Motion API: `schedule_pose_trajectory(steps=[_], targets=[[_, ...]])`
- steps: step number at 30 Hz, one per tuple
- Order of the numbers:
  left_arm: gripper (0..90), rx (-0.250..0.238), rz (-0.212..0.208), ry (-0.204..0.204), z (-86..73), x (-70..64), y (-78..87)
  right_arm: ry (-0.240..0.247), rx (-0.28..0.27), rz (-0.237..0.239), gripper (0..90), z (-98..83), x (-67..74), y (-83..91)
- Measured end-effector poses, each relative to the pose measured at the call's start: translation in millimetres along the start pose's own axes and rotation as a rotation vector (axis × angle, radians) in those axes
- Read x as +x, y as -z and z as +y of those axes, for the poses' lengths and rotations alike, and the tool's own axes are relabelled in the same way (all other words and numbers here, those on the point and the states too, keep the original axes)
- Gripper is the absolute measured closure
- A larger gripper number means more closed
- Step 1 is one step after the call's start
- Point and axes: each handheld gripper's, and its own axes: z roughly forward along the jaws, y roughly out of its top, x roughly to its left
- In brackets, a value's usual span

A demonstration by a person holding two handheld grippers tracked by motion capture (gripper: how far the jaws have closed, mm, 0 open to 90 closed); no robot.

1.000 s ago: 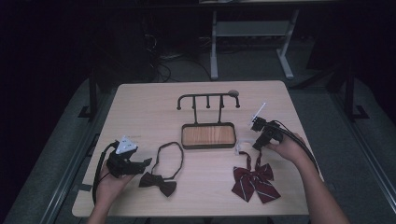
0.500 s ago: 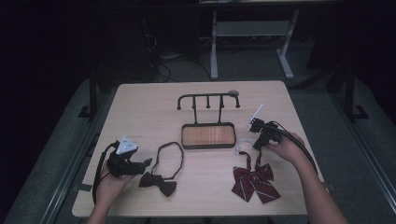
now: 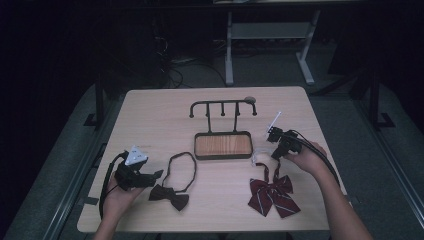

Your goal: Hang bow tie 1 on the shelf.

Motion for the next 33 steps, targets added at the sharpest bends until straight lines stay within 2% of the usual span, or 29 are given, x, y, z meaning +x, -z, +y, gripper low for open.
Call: schedule_pose_trajectory(steps=[5,12,15,16,22,29,33], targets=[[25.5,0.001,0.002,-0.001,0.0,-0.2,0.0,0.003,-0.015,0.007,84.5,-3.2,0.3,5.4],[25.5,0.001,0.002,-0.001,-0.1,-0.2,0.1,0.013,-0.053,0.046,84.2,-11.2,1.0,21.8],[25.5,0.001,0.002,-0.001,-0.2,-0.3,0.0,0.030,-0.081,0.060,84.2,-13.1,1.8,30.8],[25.5,0.002,0.000,0.000,-0.3,-0.3,-0.5,0.027,-0.093,0.080,84.2,-13.9,2.3,35.2],[25.5,0.006,0.002,-0.003,-0.3,-0.9,-1.2,0.058,-0.123,0.102,84.2,-15.7,5.5,53.2],[25.5,0.000,0.006,0.009,-0.5,-0.4,-0.3,0.092,-0.128,0.115,84.1,-16.2,10.0,63.7],[25.5,0.003,0.004,0.001,-0.4,-0.5,-1.0,0.106,-0.133,0.125,84.2,-16.1,12.3,66.9]])
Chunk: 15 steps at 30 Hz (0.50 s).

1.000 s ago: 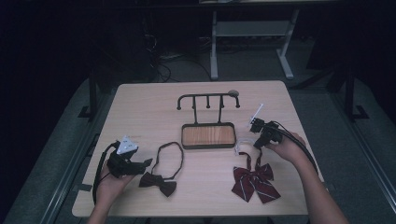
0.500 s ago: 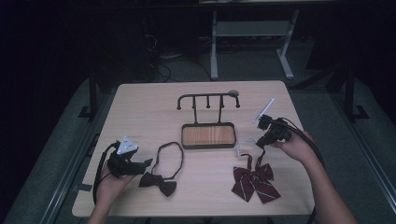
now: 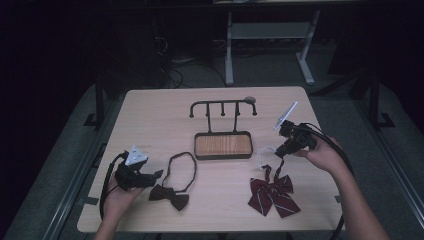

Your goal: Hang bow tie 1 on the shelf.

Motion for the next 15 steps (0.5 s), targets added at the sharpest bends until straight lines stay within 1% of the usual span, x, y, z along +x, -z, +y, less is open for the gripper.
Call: schedule_pose_trajectory(steps=[5,7,10,11,15], targets=[[25.5,0.000,-0.001,-0.001,0.1,-0.4,-0.2,0.026,-0.001,-0.006,84.2,2.9,7.3,6.1],[25.5,0.000,-0.001,-0.001,0.1,-0.4,0.1,0.037,-0.014,-0.007,84.2,4.7,11.3,12.2],[25.5,0.001,-0.001,-0.004,0.1,-0.3,0.2,0.043,-0.013,-0.002,84.2,6.1,13.5,16.3],[25.5,0.002,-0.001,-0.008,0.3,-0.3,0.2,0.055,-0.012,-0.005,84.3,7.7,15.8,19.7],[25.5,0.001,-0.001,-0.006,0.4,-0.8,0.2,0.066,-0.009,-0.009,84.3,10.5,19.6,26.4]])
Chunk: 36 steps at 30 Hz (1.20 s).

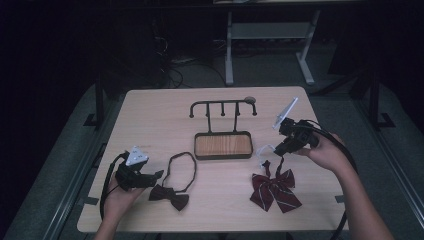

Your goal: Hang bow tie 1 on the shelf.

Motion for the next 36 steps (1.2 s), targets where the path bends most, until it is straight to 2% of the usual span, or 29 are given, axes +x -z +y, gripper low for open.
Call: schedule_pose_trajectory(steps=[10,20,29,36], targets=[[25.5,-0.002,-0.004,0.000,0.0,-0.8,-1.3,0.022,0.004,-0.024,84.5,6.4,4.4,12.5],[25.5,-0.003,-0.005,-0.001,0.2,-0.7,-0.5,0.045,0.015,-0.039,84.4,20.3,7.3,26.1],[25.5,-0.005,-0.004,0.001,0.3,-0.8,-0.6,0.064,0.006,-0.034,84.4,29.2,5.6,36.2],[25.5,-0.001,-0.004,-0.001,0.5,-1.3,-0.6,0.059,-0.003,-0.054,84.5,36.7,1.7,47.9]])
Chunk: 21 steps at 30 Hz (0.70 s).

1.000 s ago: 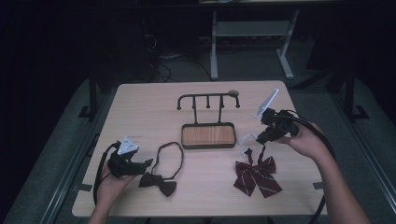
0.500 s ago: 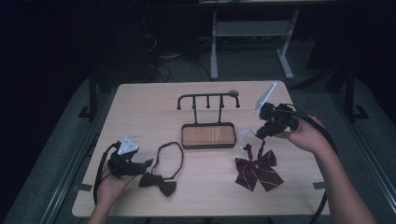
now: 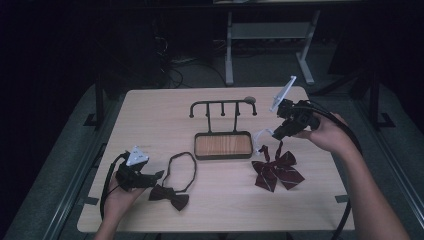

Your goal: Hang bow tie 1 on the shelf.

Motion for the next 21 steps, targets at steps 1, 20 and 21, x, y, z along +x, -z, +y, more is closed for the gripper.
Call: schedule_pose_trajectory(steps=[1,20,21], targets=[[25.5,0.000,0.000,-0.001,0.0,0.0,0.0,0.002,0.002,-0.005,84.4,1.0,-0.7,1.0],[25.5,-0.003,-0.004,0.000,0.1,-0.1,0.3,-0.016,-0.027,-0.031,84.3,26.4,-17.9,18.6],[25.5,-0.004,-0.004,0.002,0.0,-0.1,0.2,-0.016,-0.030,-0.031,84.3,27.7,-18.9,19.3]])
